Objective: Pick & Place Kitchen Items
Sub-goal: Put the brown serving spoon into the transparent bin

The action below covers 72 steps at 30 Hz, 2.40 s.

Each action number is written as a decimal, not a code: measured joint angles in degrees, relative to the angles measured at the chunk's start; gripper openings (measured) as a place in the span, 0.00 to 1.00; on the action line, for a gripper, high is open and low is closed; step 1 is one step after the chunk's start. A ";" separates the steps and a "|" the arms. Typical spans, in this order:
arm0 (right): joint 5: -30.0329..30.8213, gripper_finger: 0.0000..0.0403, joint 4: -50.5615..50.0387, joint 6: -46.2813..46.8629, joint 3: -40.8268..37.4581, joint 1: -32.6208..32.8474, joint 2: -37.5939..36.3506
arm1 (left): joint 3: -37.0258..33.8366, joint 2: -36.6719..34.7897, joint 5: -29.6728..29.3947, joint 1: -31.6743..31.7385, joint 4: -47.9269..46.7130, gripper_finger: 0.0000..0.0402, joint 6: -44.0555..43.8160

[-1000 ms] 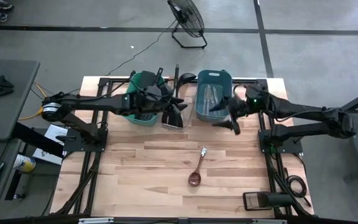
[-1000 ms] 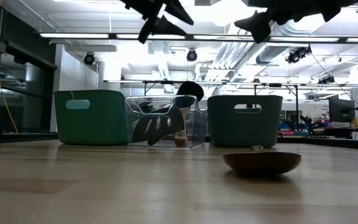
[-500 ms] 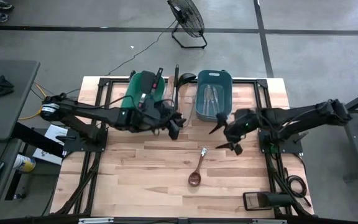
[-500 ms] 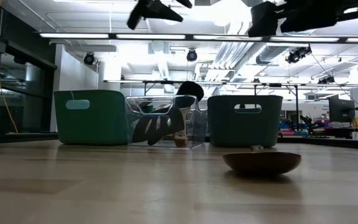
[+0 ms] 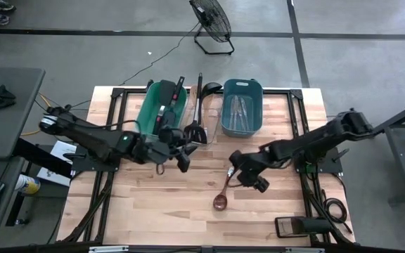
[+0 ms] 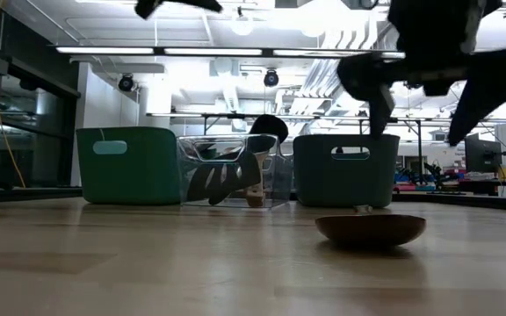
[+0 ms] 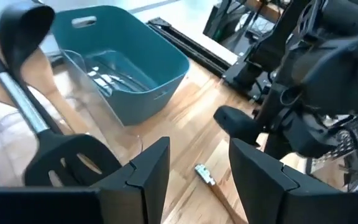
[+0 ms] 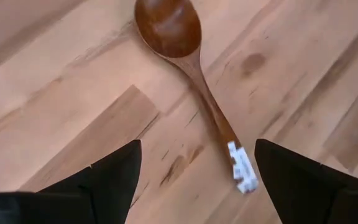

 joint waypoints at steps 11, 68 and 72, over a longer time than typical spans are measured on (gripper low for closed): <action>0.18 0.76 -5.68 -6.87 12.69 -0.14 14.72 | 0.01 -1.47 -2.47 -5.82 -2.10 0.41 0.71; -3.77 0.12 -5.51 -8.92 13.26 -4.69 24.65 | 0.00 -1.43 -1.17 -6.39 -4.07 0.41 -3.71; -4.17 0.12 -6.03 -5.50 13.21 -4.69 24.36 | 0.00 -1.43 -1.48 -6.39 -4.06 0.41 -4.05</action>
